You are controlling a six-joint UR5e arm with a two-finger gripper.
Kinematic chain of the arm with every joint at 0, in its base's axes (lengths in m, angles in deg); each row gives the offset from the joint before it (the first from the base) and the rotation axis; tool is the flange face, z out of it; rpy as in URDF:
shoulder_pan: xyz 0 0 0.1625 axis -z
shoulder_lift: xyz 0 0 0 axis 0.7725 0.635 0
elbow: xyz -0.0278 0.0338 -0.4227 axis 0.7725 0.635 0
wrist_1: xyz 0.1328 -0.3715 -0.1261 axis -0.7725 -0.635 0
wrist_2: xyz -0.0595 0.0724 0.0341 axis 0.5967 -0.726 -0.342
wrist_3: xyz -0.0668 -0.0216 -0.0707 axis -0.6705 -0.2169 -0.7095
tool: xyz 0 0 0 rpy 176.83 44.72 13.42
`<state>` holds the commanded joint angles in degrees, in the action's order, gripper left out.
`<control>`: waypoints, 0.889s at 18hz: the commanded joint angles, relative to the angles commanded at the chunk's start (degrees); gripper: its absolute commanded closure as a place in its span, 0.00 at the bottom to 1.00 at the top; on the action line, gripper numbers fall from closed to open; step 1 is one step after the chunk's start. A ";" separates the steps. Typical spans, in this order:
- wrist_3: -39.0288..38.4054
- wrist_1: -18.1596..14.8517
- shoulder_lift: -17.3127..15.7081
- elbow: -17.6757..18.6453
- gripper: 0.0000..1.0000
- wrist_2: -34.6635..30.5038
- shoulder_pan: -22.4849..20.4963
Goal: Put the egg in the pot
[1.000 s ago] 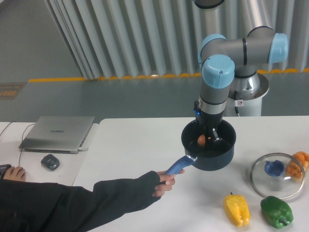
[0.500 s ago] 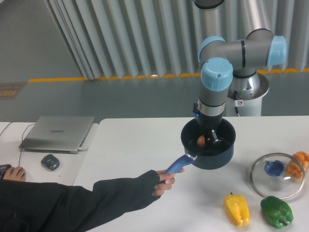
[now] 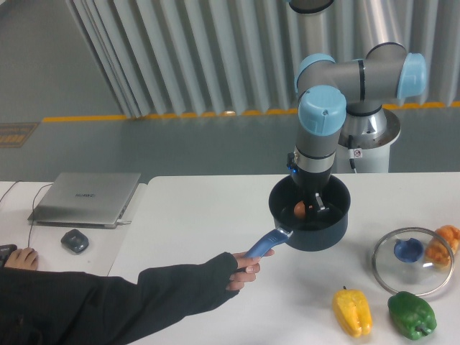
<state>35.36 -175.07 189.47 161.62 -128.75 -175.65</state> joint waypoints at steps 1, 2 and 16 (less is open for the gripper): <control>0.00 0.00 -0.17 0.00 0.67 0.00 0.00; 0.09 0.00 -0.17 0.09 0.67 0.00 0.00; 0.26 0.35 -0.44 0.09 0.35 -0.09 -0.09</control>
<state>35.62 -174.72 189.03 161.70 -128.83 -175.74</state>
